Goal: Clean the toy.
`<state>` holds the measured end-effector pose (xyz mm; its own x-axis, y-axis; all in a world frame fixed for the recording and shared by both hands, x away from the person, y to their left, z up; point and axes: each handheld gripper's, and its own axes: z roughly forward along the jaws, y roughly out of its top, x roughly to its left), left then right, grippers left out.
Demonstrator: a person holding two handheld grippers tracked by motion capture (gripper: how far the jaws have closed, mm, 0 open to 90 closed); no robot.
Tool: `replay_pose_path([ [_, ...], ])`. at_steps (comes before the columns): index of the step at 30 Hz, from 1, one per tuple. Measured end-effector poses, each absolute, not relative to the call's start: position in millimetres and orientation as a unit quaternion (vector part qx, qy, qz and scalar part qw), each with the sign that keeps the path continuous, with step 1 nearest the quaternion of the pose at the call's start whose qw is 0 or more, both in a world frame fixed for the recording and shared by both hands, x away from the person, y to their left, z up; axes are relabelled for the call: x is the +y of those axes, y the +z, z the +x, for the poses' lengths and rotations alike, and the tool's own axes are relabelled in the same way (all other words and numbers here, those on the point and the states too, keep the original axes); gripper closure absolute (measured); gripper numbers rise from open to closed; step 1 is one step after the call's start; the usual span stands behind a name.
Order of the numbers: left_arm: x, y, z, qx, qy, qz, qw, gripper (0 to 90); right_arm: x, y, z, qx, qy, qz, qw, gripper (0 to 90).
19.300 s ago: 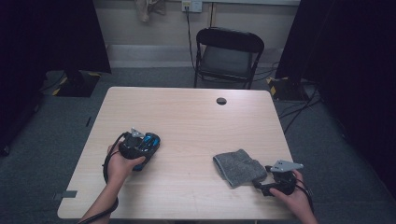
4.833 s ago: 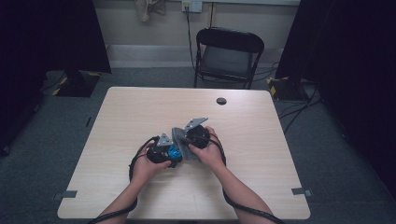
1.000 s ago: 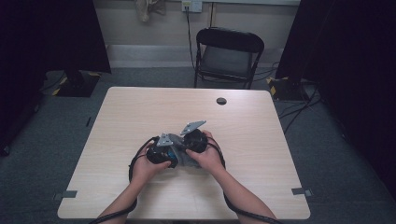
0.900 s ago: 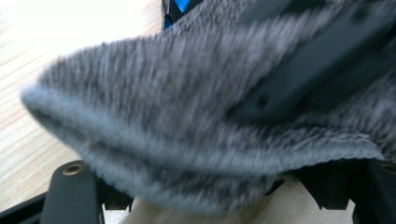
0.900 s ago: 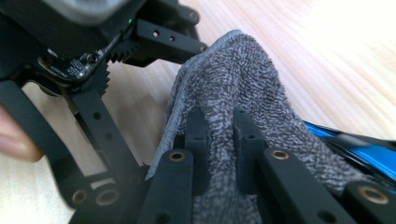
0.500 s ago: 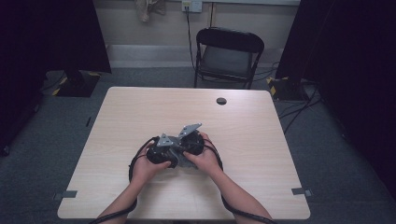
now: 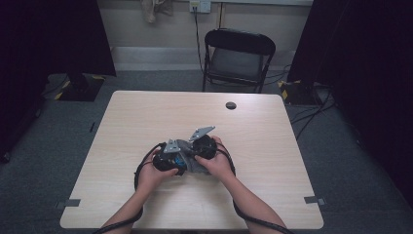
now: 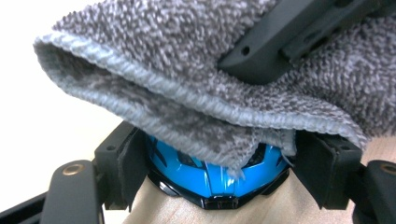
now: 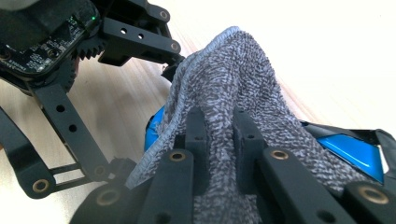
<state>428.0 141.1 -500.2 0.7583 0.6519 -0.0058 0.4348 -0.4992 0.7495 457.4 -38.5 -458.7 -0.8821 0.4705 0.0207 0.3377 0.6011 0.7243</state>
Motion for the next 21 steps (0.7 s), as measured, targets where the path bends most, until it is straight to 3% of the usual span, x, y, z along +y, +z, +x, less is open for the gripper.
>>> replay_pose_path([
  [21, 140.5, -500.5, 427.7, 0.319, 0.135, 0.854, 0.388, 25.2, -78.5, -457.3, 488.6, 0.862, 0.385, 0.309, 0.116, 79.6],
])
